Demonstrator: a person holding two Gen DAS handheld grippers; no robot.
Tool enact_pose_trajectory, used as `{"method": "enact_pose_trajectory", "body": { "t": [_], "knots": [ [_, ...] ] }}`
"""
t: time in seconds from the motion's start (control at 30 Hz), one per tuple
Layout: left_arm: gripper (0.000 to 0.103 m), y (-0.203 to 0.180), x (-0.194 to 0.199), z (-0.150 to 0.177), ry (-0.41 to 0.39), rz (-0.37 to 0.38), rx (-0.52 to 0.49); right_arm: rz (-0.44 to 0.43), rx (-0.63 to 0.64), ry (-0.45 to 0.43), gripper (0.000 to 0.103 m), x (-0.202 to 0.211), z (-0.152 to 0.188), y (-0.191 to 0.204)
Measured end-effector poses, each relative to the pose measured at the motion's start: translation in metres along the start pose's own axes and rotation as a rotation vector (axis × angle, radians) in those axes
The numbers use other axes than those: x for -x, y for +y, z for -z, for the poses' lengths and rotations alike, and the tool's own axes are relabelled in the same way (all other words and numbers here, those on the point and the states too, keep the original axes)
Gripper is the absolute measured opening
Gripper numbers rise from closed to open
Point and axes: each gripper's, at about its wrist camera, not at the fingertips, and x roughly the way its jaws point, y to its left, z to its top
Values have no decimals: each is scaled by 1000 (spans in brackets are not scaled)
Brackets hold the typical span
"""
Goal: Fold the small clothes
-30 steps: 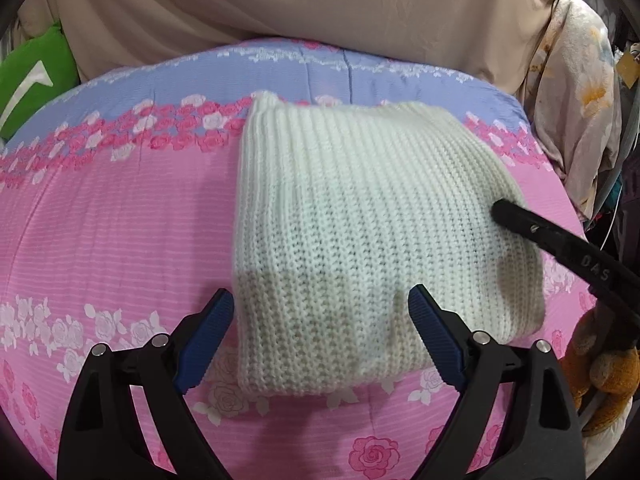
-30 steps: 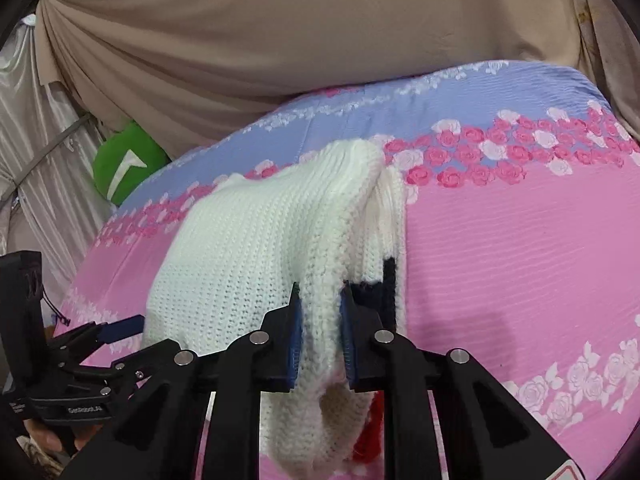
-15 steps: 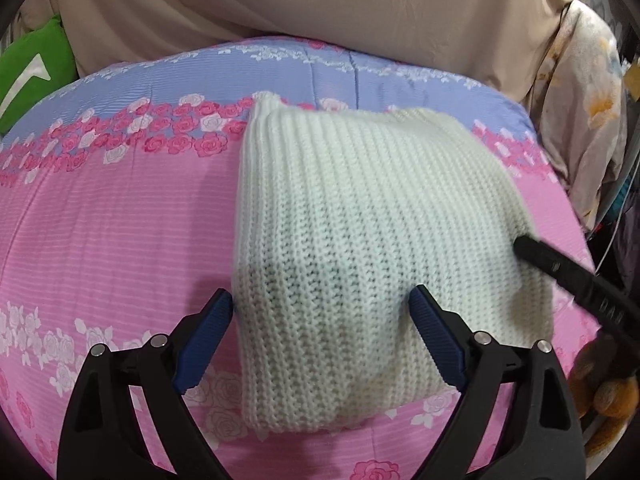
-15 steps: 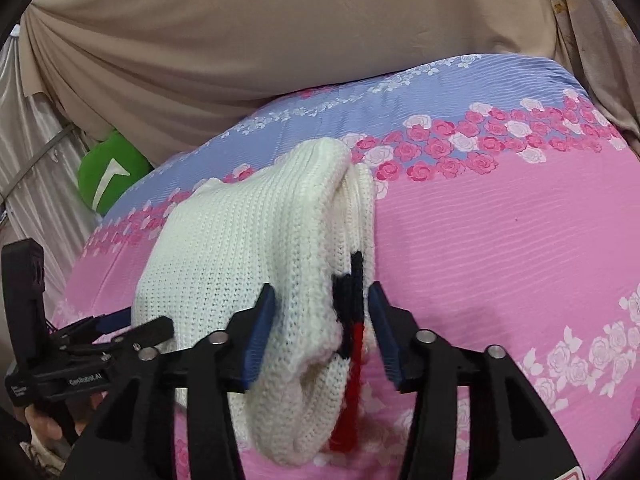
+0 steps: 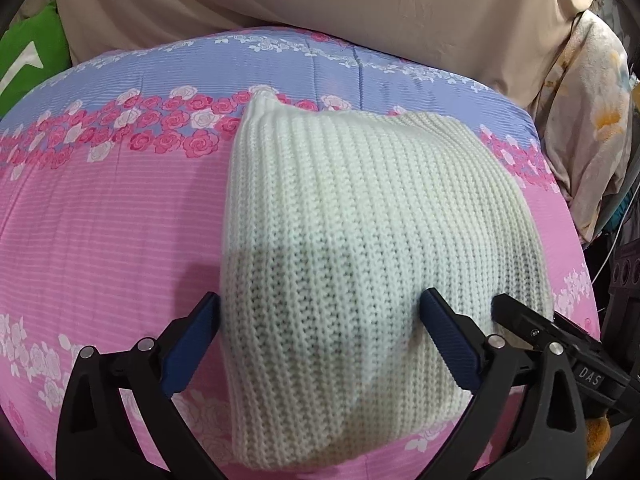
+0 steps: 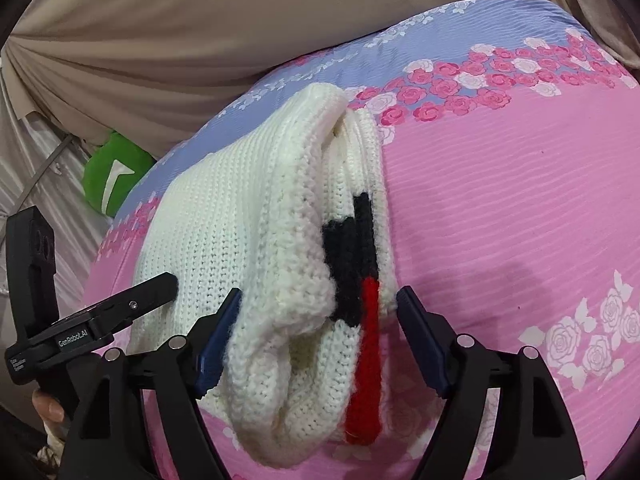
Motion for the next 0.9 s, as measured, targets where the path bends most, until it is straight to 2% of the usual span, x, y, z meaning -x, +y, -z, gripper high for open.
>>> {"method": "enact_pose_trajectory", "body": {
  "t": [0.17, 0.27, 0.4, 0.53, 0.67, 0.73, 0.9],
  "knots": [
    [96, 12, 8, -5, -28, -11, 32, 5, 14, -1, 79, -5, -7, 3],
    [96, 19, 10, -6, -29, -17, 37, 52, 37, -25, 79, 2, -10, 10],
    [96, 17, 14, -4, -36, -29, 9, 151, 110, -65, 79, 12, -17, 21],
    [96, 10, 17, -3, -51, -61, -33, 170, 141, -62, 79, 12, -20, 28],
    [96, 9, 16, -4, -51, -62, -38, 182, 138, -53, 79, 9, -24, 24],
    [96, 14, 11, -4, -31, -31, -26, 149, 115, -26, 79, 2, -25, 13],
    [98, 30, -11, -6, 39, 120, 54, -31, -13, 36, 79, -13, -22, -11]
  ]
}}
